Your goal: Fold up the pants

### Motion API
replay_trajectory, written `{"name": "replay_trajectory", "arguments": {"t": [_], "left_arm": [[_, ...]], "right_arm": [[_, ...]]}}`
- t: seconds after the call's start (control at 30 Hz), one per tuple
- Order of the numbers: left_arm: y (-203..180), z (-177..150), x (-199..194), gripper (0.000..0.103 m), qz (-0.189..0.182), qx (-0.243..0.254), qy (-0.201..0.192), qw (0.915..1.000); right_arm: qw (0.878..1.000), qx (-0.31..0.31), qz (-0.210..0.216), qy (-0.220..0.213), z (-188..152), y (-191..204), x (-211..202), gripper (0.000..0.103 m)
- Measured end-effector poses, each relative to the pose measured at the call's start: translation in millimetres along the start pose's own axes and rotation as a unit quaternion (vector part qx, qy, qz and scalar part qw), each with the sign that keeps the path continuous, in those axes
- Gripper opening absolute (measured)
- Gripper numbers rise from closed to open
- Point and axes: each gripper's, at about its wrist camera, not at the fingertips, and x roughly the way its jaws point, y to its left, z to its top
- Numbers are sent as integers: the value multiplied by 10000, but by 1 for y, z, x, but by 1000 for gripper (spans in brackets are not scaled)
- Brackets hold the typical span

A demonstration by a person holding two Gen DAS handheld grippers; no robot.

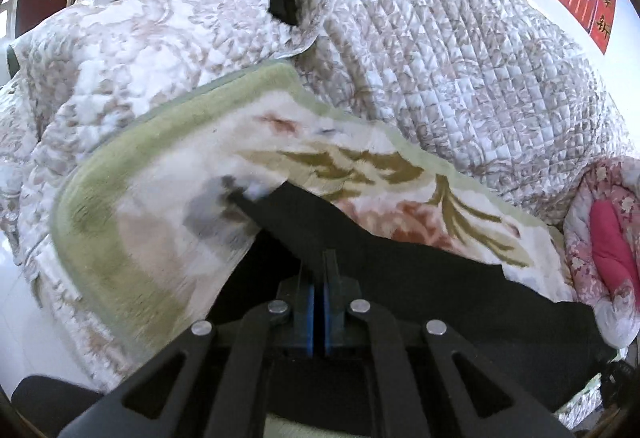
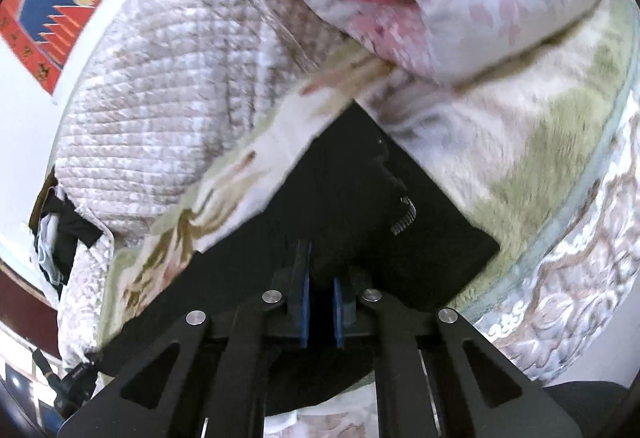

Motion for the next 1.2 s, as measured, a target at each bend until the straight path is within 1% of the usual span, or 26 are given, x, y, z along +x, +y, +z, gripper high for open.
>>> {"name": "replay_trajectory", "arguments": {"t": [0.07, 0.1, 0.17, 0.2, 0.27, 0.4, 0.47, 0.5, 0.57, 0.7, 0.73, 0.77, 0.83, 0.87, 0.93, 0.97, 1.03, 1.07, 1.1, 1.13, 1.17, 1.2], "left_arm": [[5, -8, 2, 4, 51, 16, 103, 9999], [7, -14, 8, 4, 133, 16, 233, 9996], [15, -25, 19, 4, 133, -124, 550, 9983], [16, -28, 20, 4, 135, -172, 610, 9979], [16, -33, 16, 4, 131, -168, 611, 9979], [10, -36, 0, 4, 81, 13, 410, 9991], [9, -41, 2, 4, 158, 126, 464, 9987], [9, -44, 6, 4, 208, 124, 557, 9982], [12, -49, 11, 4, 220, 79, 674, 9974], [13, -50, 9, 6, 222, 125, 694, 9973], [14, -49, 6, 9, 265, 111, 656, 9974], [16, -45, 1, 9, 357, 85, 555, 9978], [20, -38, -11, 10, 494, 47, 281, 9984], [22, -33, -17, 10, 626, 28, 123, 9980], [24, -23, -26, 10, 933, 63, -182, 9955], [23, -18, -29, 10, 978, 79, -305, 9947], [16, -12, -31, 10, 867, 131, -394, 9954], [11, -10, -30, 10, 794, 182, -427, 9958], [4, -9, -28, 10, 685, 247, -436, 9964], [-3, -9, -25, 12, 539, 320, -410, 9972], [-11, -10, -20, 15, 369, 409, -330, 9979], [-17, -11, -14, 17, 255, 489, -237, 9982]], "right_arm": [[9997, 8, -234, 24, 1, -4, -3, 8], [9993, 72, -348, 93, 0, -10, 0, 8], [9977, 325, -449, 389, -2, -24, 9, 8], [9973, 368, -463, 431, -3, -26, 10, 8], [9971, 370, -473, 466, -3, -26, 10, 8], [9978, 343, -432, 369, -2, -24, 2, 8], [9971, 339, -548, 412, -3, -27, 4, 8], [9962, 422, -581, 490, -4, -30, 7, 8], [9960, 455, -581, 494, -4, -31, 7, 8], [9957, 449, -636, 496, -5, -34, 9, 8], [9955, 446, -660, 509, -5, -34, 8, 11], [9954, 470, -684, 469, -4, -33, 4, 13], [9947, 389, -941, 153, 0, -28, -12, 25], [9926, 213, -1174, -218, 3, -23, -27, 26], [9889, -46, -1334, -660, 9, -16, -43, 27], [9886, -152, -1313, -719, 11, -12, -46, 27], [9907, -486, -1089, -652, 13, 2, -42, 27], [9923, -648, -912, -530, 11, 8, -36, 27], [9924, -831, -827, -366, 8, 15, -26, 27], [9915, -960, -839, -244, 5, 20, -18, 27], [9906, -1039, -882, -110, 1, 21, -9, 31], [9890, -1077, -1003, 149, -4, 17, 4, 33]]}}
